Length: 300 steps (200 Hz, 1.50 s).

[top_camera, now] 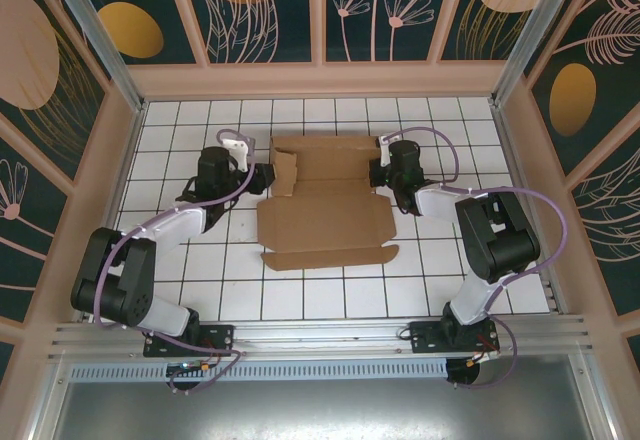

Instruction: Fold the paper box

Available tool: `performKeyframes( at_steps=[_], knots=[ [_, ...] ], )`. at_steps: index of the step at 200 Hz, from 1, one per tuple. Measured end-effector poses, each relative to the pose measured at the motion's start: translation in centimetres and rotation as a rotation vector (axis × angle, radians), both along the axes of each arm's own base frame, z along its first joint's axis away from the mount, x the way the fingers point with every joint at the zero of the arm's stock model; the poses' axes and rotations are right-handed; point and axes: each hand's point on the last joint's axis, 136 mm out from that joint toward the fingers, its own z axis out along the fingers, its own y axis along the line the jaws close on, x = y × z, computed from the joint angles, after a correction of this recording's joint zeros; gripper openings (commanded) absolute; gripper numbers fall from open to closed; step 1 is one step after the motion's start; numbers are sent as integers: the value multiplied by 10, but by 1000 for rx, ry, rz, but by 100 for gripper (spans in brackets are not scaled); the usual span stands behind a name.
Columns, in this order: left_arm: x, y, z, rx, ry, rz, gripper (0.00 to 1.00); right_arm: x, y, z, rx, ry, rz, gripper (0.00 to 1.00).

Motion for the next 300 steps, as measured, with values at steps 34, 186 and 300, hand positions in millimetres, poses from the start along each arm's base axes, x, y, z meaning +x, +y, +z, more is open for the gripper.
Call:
performKeyframes(
  at_steps=[34,186,300],
  knots=[
    [-2,-2,-2,23,-7,-21,36,1,-2,0,1,0,-17,0],
    [-17,-25,3,115,-141,-283,39,3,-7,0,-8,0,-41,0],
    [-17,-24,5,181,-181,-289,39,3,-9,0,-9,6,-58,0]
  ],
)
